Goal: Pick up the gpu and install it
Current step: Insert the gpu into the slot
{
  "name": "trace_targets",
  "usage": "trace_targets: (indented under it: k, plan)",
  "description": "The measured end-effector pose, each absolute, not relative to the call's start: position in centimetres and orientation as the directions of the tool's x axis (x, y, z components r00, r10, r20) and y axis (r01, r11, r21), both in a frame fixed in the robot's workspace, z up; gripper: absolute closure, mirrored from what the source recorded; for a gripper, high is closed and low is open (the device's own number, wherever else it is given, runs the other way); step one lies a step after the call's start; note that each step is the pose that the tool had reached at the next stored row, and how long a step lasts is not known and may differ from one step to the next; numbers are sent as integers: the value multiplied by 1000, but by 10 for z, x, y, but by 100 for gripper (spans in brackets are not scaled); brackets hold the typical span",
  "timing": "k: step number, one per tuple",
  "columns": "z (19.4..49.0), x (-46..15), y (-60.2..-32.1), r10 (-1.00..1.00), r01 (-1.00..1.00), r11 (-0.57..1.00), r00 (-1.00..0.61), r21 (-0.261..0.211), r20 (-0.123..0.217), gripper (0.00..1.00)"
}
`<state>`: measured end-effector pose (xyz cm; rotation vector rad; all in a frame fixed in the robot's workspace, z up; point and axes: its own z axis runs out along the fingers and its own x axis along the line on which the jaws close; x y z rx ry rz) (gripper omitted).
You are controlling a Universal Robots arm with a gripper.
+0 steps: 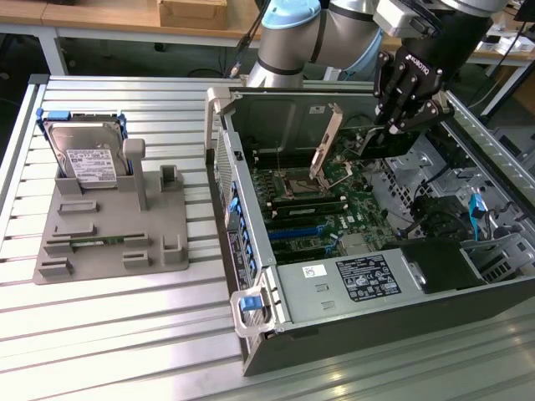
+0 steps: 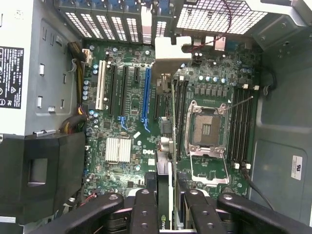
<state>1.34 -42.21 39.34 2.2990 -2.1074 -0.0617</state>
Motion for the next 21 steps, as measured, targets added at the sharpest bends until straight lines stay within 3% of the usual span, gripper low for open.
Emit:
trace_targets:
  k: [21]
  plan:
    - [378, 13, -422, -996, -995, -87, 86, 43, -15, 73]
